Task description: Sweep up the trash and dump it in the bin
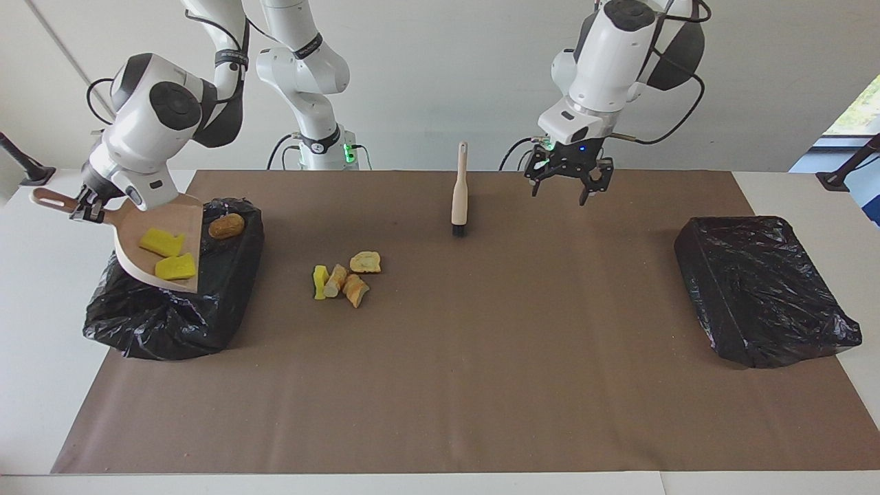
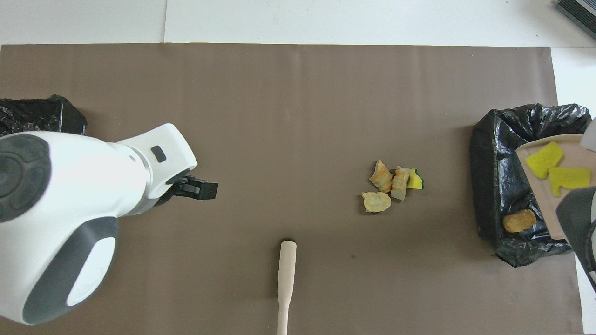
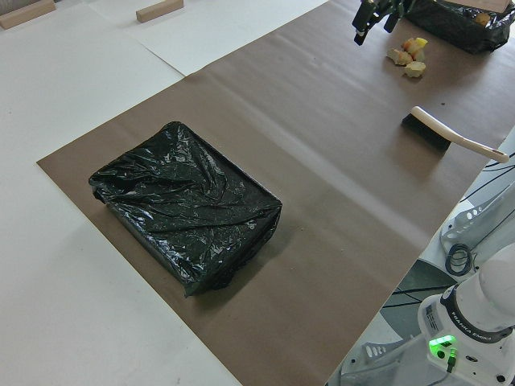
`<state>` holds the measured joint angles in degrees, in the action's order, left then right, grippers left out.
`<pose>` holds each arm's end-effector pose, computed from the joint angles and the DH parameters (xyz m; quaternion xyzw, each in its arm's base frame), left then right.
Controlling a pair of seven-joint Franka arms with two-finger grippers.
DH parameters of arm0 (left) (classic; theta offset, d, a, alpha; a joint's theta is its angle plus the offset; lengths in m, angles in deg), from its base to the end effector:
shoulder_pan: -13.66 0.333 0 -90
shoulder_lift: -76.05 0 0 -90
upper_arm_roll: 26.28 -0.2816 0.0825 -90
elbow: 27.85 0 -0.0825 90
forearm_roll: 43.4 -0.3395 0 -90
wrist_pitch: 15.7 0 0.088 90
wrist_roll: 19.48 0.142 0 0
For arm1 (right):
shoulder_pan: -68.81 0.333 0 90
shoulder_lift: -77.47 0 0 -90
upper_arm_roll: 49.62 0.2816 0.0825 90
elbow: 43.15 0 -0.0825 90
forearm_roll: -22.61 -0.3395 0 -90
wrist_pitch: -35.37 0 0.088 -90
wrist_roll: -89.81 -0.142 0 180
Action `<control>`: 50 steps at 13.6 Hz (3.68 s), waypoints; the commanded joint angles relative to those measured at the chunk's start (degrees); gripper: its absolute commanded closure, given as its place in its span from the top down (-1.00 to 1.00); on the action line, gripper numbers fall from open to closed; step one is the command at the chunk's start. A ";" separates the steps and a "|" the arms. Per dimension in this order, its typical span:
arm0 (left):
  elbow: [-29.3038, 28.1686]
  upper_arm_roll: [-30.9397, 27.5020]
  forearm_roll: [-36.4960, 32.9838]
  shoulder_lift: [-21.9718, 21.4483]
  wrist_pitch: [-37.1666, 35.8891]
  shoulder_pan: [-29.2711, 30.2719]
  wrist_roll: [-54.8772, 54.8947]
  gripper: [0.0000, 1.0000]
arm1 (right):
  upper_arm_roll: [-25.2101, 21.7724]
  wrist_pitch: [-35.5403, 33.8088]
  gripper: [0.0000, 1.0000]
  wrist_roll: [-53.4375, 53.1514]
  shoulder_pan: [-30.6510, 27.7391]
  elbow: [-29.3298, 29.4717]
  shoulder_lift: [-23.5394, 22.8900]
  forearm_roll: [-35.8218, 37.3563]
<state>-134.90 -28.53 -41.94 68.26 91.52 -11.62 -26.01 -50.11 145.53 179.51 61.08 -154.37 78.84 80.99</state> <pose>0.4582 -0.1969 0.5215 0.9876 -0.1402 0.0632 0.0323 0.5105 -0.1624 0.4833 0.5526 0.6962 -0.3440 0.3026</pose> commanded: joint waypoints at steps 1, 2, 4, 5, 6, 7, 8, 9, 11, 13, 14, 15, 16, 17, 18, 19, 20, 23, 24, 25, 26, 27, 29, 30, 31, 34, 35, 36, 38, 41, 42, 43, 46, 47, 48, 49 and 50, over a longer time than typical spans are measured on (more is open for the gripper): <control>5.71 0.67 -1.02 0.77 -5.69 5.14 4.93 1.00 | 0.14 -0.65 -1.00 -3.02 0.96 -2.76 2.50 3.15; 8.51 0.67 -0.94 0.85 -7.62 7.77 6.43 1.00 | 0.14 -0.38 -1.00 -4.08 0.96 -4.16 3.46 4.72; 14.39 0.58 -0.50 1.99 -13.24 11.82 10.72 1.00 | 0.14 -0.21 -1.00 -6.97 1.05 -7.41 5.83 10.51; 16.34 0.49 -0.93 3.04 -15.26 12.53 13.01 1.00 | 0.14 0.23 -1.00 -7.86 1.13 -8.82 6.88 11.93; 18.53 0.49 -0.59 4.01 -17.55 13.76 14.25 1.00 | 0.14 1.28 -1.00 -8.04 1.14 -9.79 7.59 12.81; 21.34 0.49 -0.32 5.49 -19.14 15.08 14.35 1.00 | 0.14 1.55 -1.00 -8.04 1.22 -10.06 7.77 13.86; 22.76 0.49 -0.24 6.29 -20.20 15.26 14.35 1.00 | 0.23 0.59 -1.00 -7.95 2.88 -10.15 7.95 14.22; 22.86 0.49 -0.23 6.30 -20.29 15.35 14.44 1.00 | 0.23 -1.68 -1.00 -7.95 5.94 -10.76 8.82 14.40; 22.95 0.31 -0.23 6.30 -20.38 15.96 14.88 1.00 | 0.32 -4.59 -1.00 -8.22 7.37 -10.86 8.92 14.58; 22.95 0.31 -0.32 6.39 -20.38 16.06 15.06 1.00 | 0.75 -6.70 -1.00 -10.32 7.46 -10.25 9.79 13.62; 22.86 0.31 -0.32 6.30 -20.29 16.06 15.06 1.00 | 1.97 -8.19 -1.00 -10.50 7.55 -9.37 10.67 12.48; 22.86 0.31 -0.15 6.21 -19.86 15.97 15.06 1.00 | 2.94 -9.60 -1.00 -9.98 7.55 -7.54 11.02 9.42; 22.42 0.23 -0.23 5.60 -19.68 15.97 15.14 1.00 | 2.95 -11.09 -1.00 -9.97 7.46 -6.39 11.46 6.35; 22.07 -0.04 -0.32 5.08 -20.03 15.97 15.06 1.00 | 2.78 -11.10 -1.00 -9.97 7.38 -6.38 12.34 5.19; 22.07 -0.21 -0.32 5.07 -20.20 15.97 14.97 1.00 | 2.86 -11.28 -1.00 -10.41 7.29 -6.46 13.30 4.22; 22.33 -0.21 -0.50 5.24 -20.03 15.97 15.05 1.00 | 3.04 -12.41 -1.00 -10.59 7.46 -6.12 14.27 1.86; 22.77 -0.39 -0.15 5.86 -20.47 16.05 14.97 1.00 | 3.56 -14.08 -1.00 -11.20 7.64 -4.98 14.54 -1.12; 23.47 -0.57 -0.59 6.39 -20.56 17.71 14.97 1.00 | 9.26 -20.05 -1.00 -19.61 7.64 -1.46 13.66 -10.87; 24.08 -0.57 -0.67 6.91 -20.82 18.16 14.97 1.00 | 10.59 -21.20 -1.00 -23.12 7.64 -1.19 13.66 -14.74; 24.53 -0.65 -0.67 7.26 -21.26 18.16 14.97 1.00 | 11.47 -21.30 -1.00 -26.46 7.64 -0.84 13.58 -18.52; 25.05 -0.74 -0.85 7.62 -21.35 18.25 14.97 1.00 | 11.74 -21.21 -1.00 -30.07 7.64 -0.23 13.23 -23.17; 25.23 -0.83 -0.76 7.71 -21.44 19.12 14.97 1.00 | 12.26 -21.30 -1.00 -33.93 7.73 0.82 12.61 -28.17; 25.06 -0.57 -0.50 7.62 -21.26 19.40 14.97 1.00 | 14.28 -21.47 -1.00 -42.01 7.99 2.84 10.07 -33.57; 25.06 -0.39 -0.50 7.44 -21.00 19.31 14.88 1.00 | 16.29 -21.39 -1.00 -47.80 8.08 3.55 8.14 -36.20; 25.06 -0.39 -0.41 7.36 -20.91 19.22 14.88 1.00 | 17.53 -21.13 -1.00 -54.29 8.51 4.86 6.21 -38.40; 24.44 -0.39 -0.32 6.74 -20.73 18.96 14.71 1.00 | 18.16 -20.25 -1.00 -75.11 13.77 9.26 -1.08 -42.98; 24.44 -0.30 -0.32 6.74 -20.82 18.78 14.53 1.00 | 18.07 -19.90 -1.00 -81.19 16.66 11.44 -4.06 -43.08; 24.44 -0.30 -0.32 6.74 -20.82 18.69 14.44 1.00 | 18.07 -19.72 -1.00 -87.61 19.04 14.86 -7.57 -43.60; 24.27 -0.30 -0.32 6.65 -20.82 18.60 14.35 1.00 | 18.16 -18.32 -1.00 -100.26 20.82 19.44 -13.55 -46.66; 24.27 -0.30 -0.23 6.65 -20.82 18.52 14.35 1.00 | 18.07 -10.95 -1.00 -116.36 24.85 24.98 -22.69 -47.65; 24.27 -0.30 -0.23 6.65 -20.82 18.52 14.35 1.00 | 18.07 -9.71 -1.00 -119.98 25.13 28.22 -26.38 -47.74; 24.27 -0.30 -0.23 6.65 -20.82 18.52 14.35 1.00 | 18.07 -8.92 -1.00 -123.41 26.17 32.69 -30.68 -47.74; 24.09 -0.21 -0.23 6.57 -20.91 18.52 14.27 1.00 | 18.07 -5.67 -1.00 -130.55 27.94 40.55 -39.50 -47.91; 24.00 -0.21 -0.23 6.56 -21.00 18.52 14.26 1.00 | 18.07 -3.92 -1.00 -131.34 28.03 40.12 -40.21 -48.00; 23.83 -0.13 -0.23 6.48 -21.00 18.52 14.26 1.00 | 18.07 -1.98 -1.00 -133.18 28.03 39.25 -40.74 -48.52; 23.74 -0.13 -0.23 6.30 -21.00 18.52 14.26 1.00 | 18.07 -0.75 -1.00 -133.72 27.94 38.63 -40.66 -49.40; 23.48 -0.13 -0.23 6.21 -20.91 18.52 14.26 1.00 | 18.07 -0.30 -1.00 -133.72 27.77 38.28 -40.48 -49.58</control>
<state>-111.69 -28.63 -41.98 74.73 71.84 7.11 -11.67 -32.04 144.67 47.17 88.92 -117.37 38.45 33.38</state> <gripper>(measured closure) 0.000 0.687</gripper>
